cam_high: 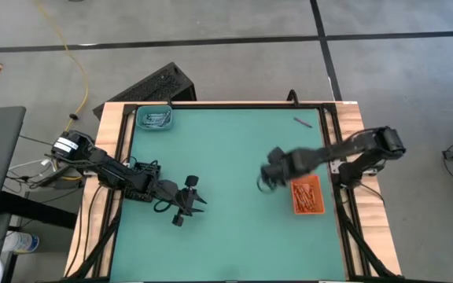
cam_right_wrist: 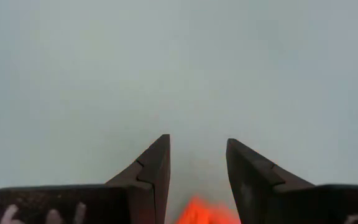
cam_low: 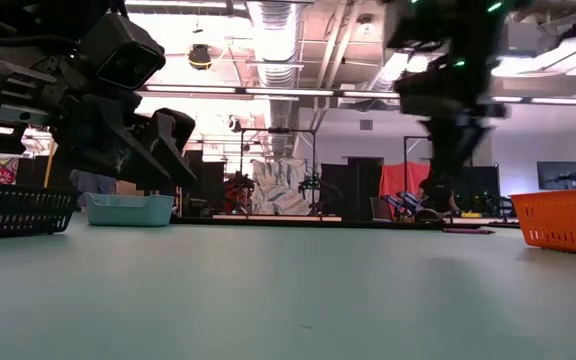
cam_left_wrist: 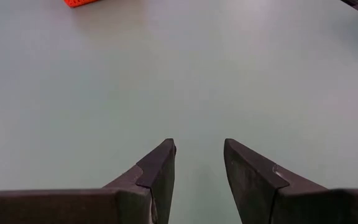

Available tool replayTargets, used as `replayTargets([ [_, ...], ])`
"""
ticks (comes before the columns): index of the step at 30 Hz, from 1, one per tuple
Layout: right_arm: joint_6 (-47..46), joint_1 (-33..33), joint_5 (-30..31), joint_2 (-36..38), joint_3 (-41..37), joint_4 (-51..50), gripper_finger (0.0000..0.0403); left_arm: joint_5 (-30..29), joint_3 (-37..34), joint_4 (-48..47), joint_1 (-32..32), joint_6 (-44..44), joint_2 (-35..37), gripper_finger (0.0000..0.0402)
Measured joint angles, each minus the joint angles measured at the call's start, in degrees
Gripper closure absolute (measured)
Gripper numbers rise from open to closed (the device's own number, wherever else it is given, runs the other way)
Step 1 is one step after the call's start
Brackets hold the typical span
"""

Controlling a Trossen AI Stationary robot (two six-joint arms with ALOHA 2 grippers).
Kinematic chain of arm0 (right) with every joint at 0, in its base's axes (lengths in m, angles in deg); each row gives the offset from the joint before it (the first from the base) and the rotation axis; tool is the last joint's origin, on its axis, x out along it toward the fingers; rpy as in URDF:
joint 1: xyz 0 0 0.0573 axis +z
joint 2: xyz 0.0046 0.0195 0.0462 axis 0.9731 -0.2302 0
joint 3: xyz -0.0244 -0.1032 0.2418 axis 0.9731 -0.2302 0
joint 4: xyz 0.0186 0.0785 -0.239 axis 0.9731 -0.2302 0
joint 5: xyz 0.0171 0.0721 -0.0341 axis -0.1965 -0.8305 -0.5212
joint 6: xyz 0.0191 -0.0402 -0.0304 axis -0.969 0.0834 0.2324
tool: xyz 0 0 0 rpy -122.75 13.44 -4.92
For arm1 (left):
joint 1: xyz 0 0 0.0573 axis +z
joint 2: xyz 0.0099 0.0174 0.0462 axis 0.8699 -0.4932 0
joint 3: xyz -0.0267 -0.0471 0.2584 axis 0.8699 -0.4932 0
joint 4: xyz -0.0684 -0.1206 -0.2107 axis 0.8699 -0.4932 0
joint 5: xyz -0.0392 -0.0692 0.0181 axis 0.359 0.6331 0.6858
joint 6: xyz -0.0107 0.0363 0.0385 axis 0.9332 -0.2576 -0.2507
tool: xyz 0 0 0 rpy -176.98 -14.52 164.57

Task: Sort crayons
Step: Put the purple crayon into the black bin

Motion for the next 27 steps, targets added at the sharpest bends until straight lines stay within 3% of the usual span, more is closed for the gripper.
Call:
replayTargets([
  [5,17.29,-15.18,-2.36,1.14,0.02,5.21,0.0253,-0.01,0.00,-0.18,0.00,0.44,0.00,0.0273],
  [14,37.60,-40.40,-8.36,1.03,0.02,3.40,0.0253,-0.04,0.00,-2.34,0.02,1.40,0.00,0.0273],
  [21,47.64,-53.59,-11.88,1.01,0.02,3.54,0.0253,-0.38,0.00,-2.56,0.02,1.57,0.00,0.0273],
  [27,50.86,-59.29,-14.34,0.14,0.02,7.04,0.0253,-1.59,0.00,-2.17,0.02,1.90,0.00,0.0273],
])
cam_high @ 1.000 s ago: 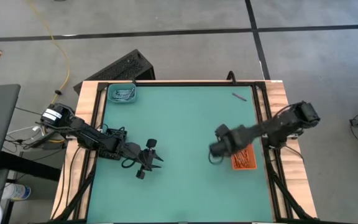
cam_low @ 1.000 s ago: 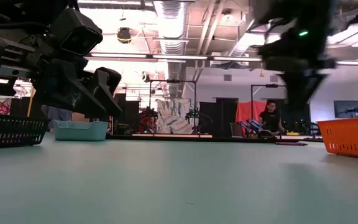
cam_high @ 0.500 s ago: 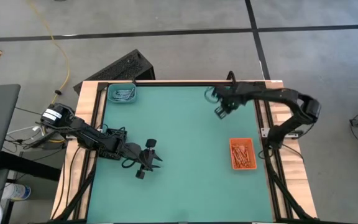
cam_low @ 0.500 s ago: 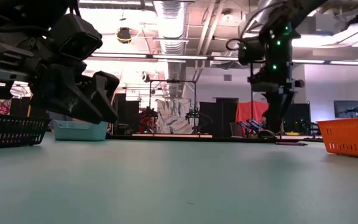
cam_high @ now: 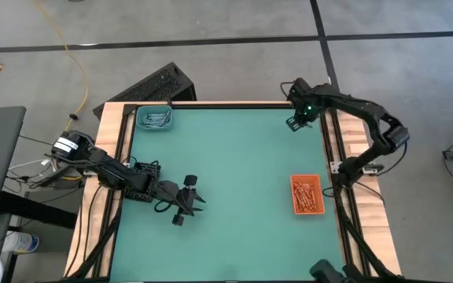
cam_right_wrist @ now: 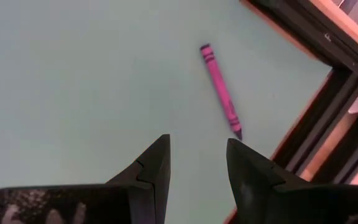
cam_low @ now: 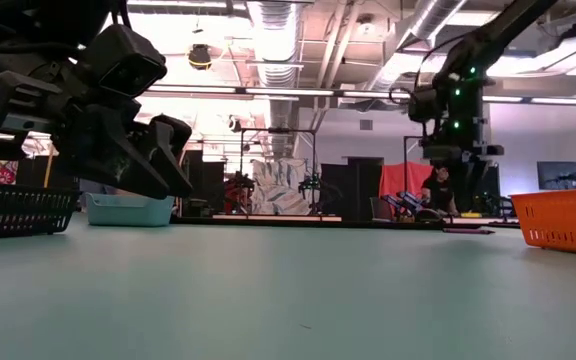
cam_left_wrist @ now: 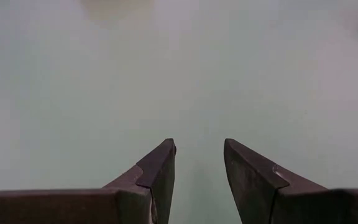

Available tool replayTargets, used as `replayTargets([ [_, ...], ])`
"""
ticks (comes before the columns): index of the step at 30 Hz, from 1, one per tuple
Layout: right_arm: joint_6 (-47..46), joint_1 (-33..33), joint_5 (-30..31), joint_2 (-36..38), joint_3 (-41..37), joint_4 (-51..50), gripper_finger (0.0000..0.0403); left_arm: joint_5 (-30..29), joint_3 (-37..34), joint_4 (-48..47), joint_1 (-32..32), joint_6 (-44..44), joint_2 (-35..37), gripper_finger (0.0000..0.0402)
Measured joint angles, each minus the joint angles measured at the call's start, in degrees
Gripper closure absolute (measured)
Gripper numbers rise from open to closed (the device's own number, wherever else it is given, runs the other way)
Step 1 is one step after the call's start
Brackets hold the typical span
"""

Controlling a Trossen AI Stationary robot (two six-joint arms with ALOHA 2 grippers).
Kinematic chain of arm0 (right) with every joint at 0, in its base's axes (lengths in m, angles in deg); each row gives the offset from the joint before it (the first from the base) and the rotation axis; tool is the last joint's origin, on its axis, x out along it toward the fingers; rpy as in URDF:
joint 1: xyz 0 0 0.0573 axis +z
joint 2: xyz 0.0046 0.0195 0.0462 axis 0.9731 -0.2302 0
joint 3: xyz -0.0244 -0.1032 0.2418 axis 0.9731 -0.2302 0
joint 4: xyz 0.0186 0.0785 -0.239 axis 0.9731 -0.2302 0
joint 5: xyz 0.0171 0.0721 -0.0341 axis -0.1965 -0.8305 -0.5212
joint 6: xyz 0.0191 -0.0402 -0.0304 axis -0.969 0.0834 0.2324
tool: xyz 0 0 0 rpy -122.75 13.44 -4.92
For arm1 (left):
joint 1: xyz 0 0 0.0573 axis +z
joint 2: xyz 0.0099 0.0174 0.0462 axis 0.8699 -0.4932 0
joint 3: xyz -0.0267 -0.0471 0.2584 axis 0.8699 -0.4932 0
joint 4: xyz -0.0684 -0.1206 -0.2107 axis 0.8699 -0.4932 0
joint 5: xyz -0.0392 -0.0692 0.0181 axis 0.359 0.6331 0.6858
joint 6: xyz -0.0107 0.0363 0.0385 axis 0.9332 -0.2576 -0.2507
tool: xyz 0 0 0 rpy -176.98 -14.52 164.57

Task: Sort crayons
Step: Put the purple crayon into the black bin

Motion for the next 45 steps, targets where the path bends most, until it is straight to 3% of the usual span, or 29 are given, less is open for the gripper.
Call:
replayTargets([
  [5,0.15,-3.42,-2.87,-6.45,0.88,1.89,0.0253,-0.66,0.00,0.03,0.04,0.80,0.00,0.0273],
  [12,2.97,-5.24,0.01,-18.79,9.18,-6.12,0.0253,-0.66,-0.02,-0.47,0.04,2.41,0.00,0.0273],
  [21,8.06,-4.84,0.65,-22.77,16.53,-7.37,0.0253,-0.90,-0.02,-0.45,0.52,0.90,0.00,0.0273],
  [30,8.56,-7.06,-0.55,-28.18,17.23,-8.64,0.0257,-0.89,-0.04,-0.80,1.20,-0.90,0.00,0.0273],
  [34,9.13,-7.31,-1.87,-30.14,17.51,-9.55,0.0294,-0.87,-0.04,-0.82,1.20,-1.37,0.00,0.0273],
  [40,10.94,-5.64,-2.54,-30.78,18.16,-10.19,0.0388,-0.46,-0.04,-0.87,1.31,-1.94,0.00,0.0273],
  [45,10.16,-5.06,-2.76,-30.93,19.56,-12.03,0.0396,-0.44,-0.04,-0.61,1.42,-1.97,0.00,0.0273],
])
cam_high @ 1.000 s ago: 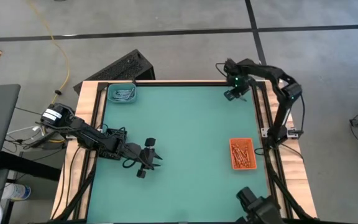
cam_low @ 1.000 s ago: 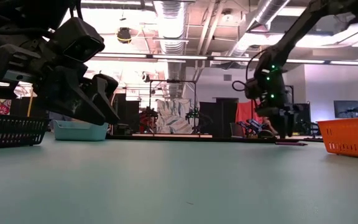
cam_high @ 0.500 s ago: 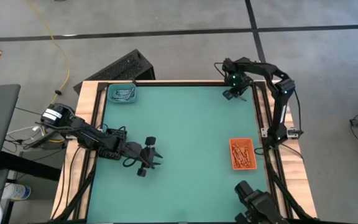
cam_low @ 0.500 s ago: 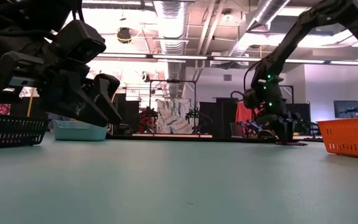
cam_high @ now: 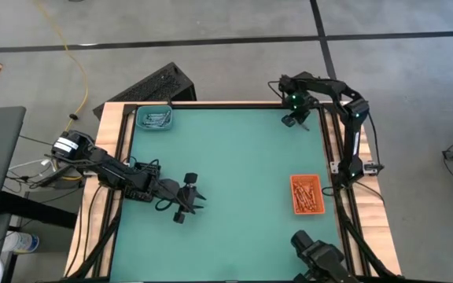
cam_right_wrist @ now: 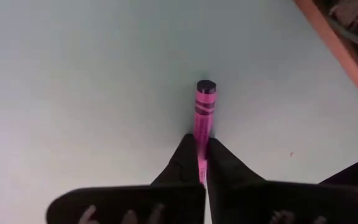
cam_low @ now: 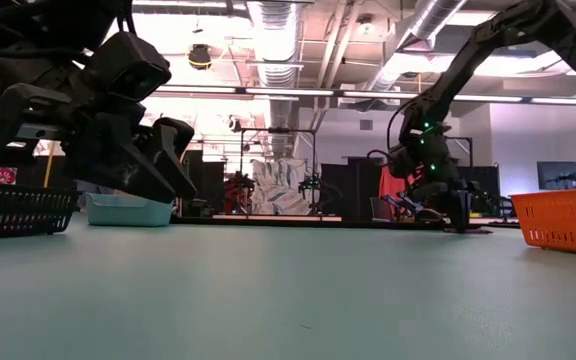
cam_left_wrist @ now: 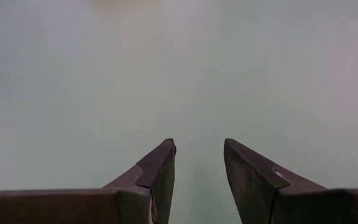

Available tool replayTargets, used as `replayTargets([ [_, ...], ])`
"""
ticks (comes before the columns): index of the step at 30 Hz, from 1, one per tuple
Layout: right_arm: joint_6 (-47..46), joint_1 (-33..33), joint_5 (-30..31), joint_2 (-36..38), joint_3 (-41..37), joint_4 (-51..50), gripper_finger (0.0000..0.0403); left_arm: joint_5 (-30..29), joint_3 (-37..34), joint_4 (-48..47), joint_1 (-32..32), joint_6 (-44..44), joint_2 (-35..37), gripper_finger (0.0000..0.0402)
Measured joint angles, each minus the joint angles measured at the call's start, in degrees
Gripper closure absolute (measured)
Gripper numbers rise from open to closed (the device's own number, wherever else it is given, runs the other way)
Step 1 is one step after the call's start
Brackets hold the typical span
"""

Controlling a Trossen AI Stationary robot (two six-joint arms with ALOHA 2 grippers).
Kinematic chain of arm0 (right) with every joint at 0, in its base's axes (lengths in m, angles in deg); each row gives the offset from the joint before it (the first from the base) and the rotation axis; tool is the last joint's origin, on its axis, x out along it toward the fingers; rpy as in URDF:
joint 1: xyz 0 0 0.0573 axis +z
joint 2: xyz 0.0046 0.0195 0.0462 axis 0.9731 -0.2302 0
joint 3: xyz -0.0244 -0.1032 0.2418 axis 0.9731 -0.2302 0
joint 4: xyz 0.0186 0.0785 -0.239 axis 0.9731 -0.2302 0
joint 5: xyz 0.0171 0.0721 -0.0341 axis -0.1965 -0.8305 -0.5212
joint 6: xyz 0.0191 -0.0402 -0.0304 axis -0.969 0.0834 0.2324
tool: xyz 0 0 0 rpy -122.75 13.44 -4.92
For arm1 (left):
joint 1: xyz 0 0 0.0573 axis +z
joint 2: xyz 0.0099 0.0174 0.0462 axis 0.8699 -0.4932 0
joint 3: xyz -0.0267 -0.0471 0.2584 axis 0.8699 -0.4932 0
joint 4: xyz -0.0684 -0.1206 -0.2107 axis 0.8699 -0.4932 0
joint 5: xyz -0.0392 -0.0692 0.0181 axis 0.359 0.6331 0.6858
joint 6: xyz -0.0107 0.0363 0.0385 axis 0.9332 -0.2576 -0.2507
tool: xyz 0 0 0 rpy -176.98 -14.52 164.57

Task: Sort crayons
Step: Put the purple crayon into the black bin

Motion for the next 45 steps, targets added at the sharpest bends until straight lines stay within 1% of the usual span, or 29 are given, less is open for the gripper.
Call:
replayTargets([
  [2,-0.54,0.43,-0.21,0.08,0.76,-1.51,0.0399,-0.04,0.00,0.19,0.04,0.02,0.00,0.0273],
  [5,-0.56,2.06,-2.68,1.40,0.95,-2.65,0.0401,-0.13,0.00,1.12,0.17,0.24,0.00,0.0273],
  [10,-0.77,6.07,-5.03,7.51,1.23,-2.75,0.0402,-0.21,0.00,6.54,1.30,-0.40,0.00,0.0273],
  [13,-1.67,9.92,-5.55,12.51,1.19,-2.87,0.0402,-0.15,0.00,11.02,2.63,-1.82,0.00,0.0273],
  [15,-2.37,13.23,-6.58,16.34,1.23,-2.89,0.0402,-0.17,0.00,14.37,3.87,-2.85,0.00,0.0273],
  [21,-6.89,25.57,-6.22,27.41,1.25,-0.07,0.0402,-0.20,0.00,26.94,8.85,-4.57,0.00,0.0273],
  [24,-8.71,33.01,-4.26,31.67,1.27,2.89,0.0403,0.15,0.00,33.42,12.00,-3.06,0.00,0.0273],
  [27,-9.25,40.95,-1.80,34.81,1.30,6.98,0.0403,2.96,0.14,38.72,15.32,-0.28,0.00,0.0273],
  [29,-9.33,45.93,-0.22,35.93,1.34,10.72,0.0403,5.85,1.01,40.25,17.40,1.74,0.00,0.0273],
  [32,-8.90,52.44,3.22,36.16,1.34,16.89,0.0403,9.43,3.32,39.66,19.51,4.07,0.00,0.0273],
  [35,-6.47,56.96,4.63,35.29,1.36,23.00,0.0403,10.54,6.02,37.48,20.06,4.34,0.00,0.0273],
  [38,-4.47,59.82,4.79,33.55,1.36,27.84,0.0403,10.58,8.14,36.52,20.06,3.50,0.00,0.0273],
  [42,-3.64,61.71,7.03,32.55,1.47,30.12,0.0403,9.73,9.42,36.11,20.04,3.48,0.00,0.0273],
  [45,-3.33,62.65,7.67,32.46,1.31,29.65,0.0403,9.21,9.80,36.39,20.06,3.06,0.00,0.0273],
])
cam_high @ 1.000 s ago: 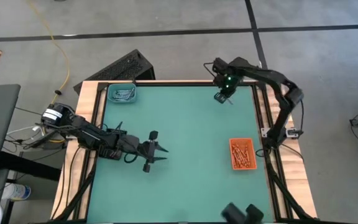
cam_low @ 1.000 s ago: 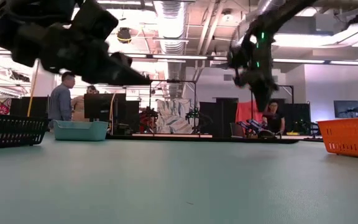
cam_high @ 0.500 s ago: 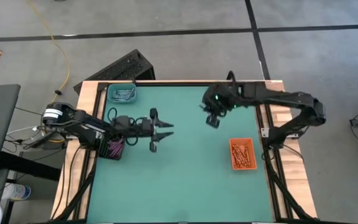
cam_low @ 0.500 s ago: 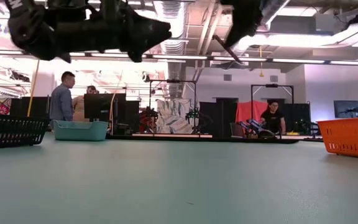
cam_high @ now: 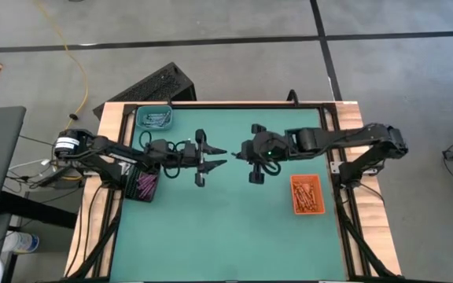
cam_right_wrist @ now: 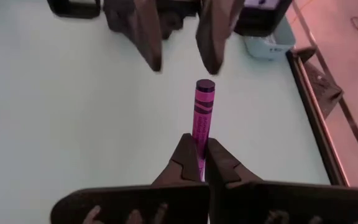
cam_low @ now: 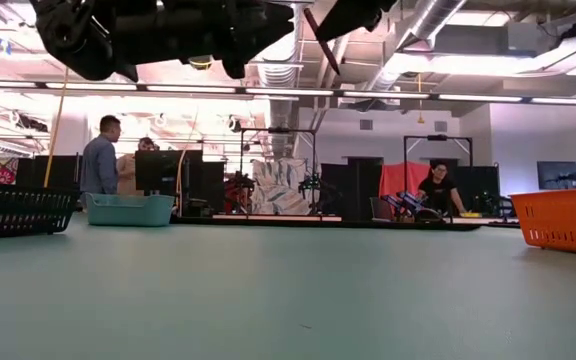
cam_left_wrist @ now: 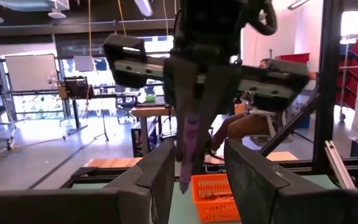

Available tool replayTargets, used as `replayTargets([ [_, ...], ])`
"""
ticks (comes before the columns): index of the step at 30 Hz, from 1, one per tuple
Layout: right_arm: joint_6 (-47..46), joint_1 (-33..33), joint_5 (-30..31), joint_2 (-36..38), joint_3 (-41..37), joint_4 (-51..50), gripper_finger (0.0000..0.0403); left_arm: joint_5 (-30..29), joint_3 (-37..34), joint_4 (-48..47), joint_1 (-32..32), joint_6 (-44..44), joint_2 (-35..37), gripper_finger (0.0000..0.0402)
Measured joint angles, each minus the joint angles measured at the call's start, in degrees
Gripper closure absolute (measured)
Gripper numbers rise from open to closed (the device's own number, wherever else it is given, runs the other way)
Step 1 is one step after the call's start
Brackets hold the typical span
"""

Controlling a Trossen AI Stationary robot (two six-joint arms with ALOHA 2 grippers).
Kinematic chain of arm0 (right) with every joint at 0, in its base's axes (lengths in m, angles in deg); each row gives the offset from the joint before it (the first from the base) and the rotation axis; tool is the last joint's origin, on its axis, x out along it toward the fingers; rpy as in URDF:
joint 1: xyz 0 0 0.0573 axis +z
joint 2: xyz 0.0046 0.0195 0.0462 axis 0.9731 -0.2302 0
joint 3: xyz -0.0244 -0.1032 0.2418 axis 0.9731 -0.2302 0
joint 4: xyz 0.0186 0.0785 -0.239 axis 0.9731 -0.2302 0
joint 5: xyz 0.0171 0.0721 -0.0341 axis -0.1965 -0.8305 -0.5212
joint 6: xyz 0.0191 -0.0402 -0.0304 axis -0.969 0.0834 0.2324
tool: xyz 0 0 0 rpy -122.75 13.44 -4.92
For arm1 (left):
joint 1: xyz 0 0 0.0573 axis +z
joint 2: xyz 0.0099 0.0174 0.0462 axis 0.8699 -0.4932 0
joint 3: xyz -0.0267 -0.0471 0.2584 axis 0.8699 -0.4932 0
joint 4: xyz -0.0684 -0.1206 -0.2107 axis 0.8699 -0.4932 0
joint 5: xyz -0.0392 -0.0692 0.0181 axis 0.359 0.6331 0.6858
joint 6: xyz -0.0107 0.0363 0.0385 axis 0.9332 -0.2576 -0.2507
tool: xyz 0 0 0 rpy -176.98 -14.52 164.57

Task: Sort crayons
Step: Put the purple crayon into the black bin

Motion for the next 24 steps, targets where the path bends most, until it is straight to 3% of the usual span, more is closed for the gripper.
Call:
replayTargets([
  [19,1.38,2.01,0.08,-1.93,0.04,6.16,0.0403,0.41,3.96,-6.58,-1.52,-2.86,0.00,0.0274],
  [24,1.55,2.01,-0.03,-1.93,0.04,6.30,0.0403,0.04,3.97,-6.58,-2.53,-4.61,0.00,0.0300],
])
